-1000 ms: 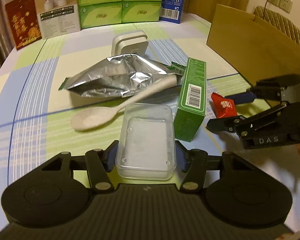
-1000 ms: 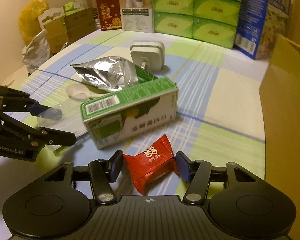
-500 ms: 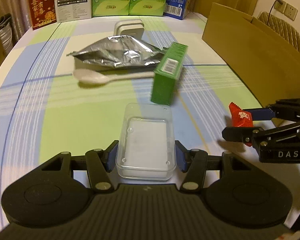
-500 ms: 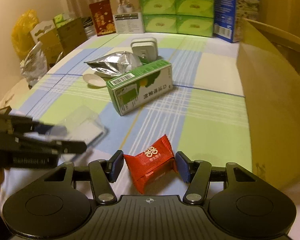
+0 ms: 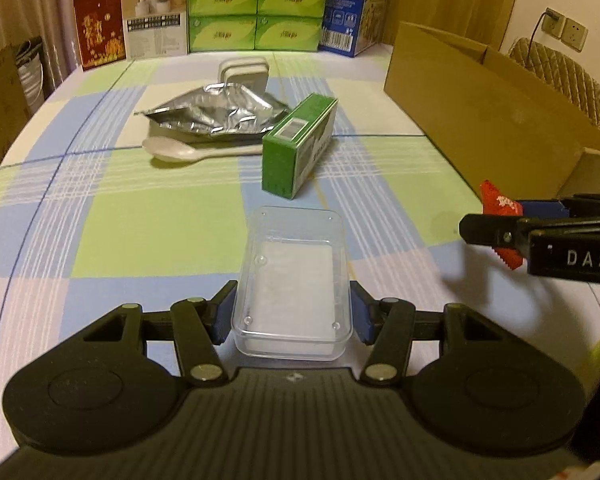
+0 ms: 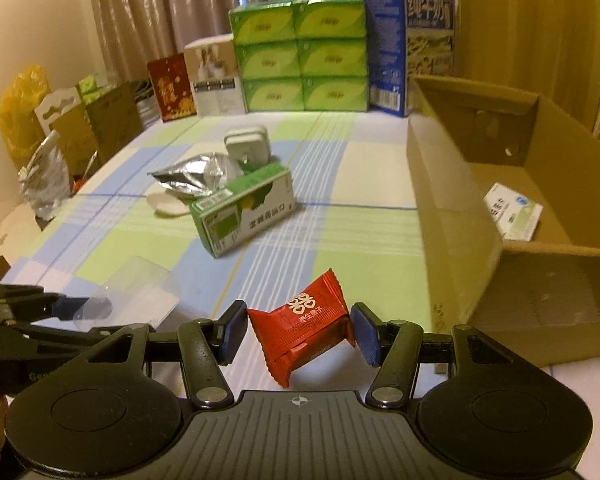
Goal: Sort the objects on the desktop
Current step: 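Lift clear container with left tool while right tool grasps red snack packet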
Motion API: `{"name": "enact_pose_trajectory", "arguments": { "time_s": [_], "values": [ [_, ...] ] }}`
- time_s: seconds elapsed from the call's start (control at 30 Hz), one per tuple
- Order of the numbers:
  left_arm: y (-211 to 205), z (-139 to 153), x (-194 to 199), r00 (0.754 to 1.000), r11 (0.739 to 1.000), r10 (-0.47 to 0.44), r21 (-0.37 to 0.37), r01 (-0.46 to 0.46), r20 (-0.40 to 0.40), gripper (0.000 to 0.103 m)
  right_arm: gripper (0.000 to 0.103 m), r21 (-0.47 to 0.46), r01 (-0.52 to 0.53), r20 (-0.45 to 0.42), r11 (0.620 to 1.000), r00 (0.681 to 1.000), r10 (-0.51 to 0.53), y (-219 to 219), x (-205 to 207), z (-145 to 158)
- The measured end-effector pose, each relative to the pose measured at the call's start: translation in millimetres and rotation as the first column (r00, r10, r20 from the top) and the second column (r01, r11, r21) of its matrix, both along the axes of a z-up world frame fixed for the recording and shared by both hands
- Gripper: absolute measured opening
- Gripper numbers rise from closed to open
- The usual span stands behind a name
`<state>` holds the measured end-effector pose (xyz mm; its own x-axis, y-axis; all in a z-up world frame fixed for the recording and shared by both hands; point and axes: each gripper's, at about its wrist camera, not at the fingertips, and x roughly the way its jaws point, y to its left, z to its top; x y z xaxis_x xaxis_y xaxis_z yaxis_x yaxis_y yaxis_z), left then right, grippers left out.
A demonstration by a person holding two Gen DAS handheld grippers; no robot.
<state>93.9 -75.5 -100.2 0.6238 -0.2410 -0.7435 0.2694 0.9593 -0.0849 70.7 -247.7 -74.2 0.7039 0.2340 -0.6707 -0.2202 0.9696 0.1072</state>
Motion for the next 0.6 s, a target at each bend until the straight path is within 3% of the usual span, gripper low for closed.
{"name": "enact_pose_trajectory", "arguments": {
  "time_s": [0.33, 0.6],
  "values": [
    [-12, 30, -33, 0.999, 0.998, 0.043, -0.054, -0.041, 0.031, 0.052, 0.054, 0.007, 0.014, 0.065, 1.000, 0.998, -0.014, -7, -24, 33],
    [-30, 54, -42, 0.998, 0.996, 0.030, -0.081, -0.025, 0.063, 0.052, 0.054, 0.011, 0.090, 0.131, 0.996, 0.987, -0.090, -39, -37, 67]
  ]
}}
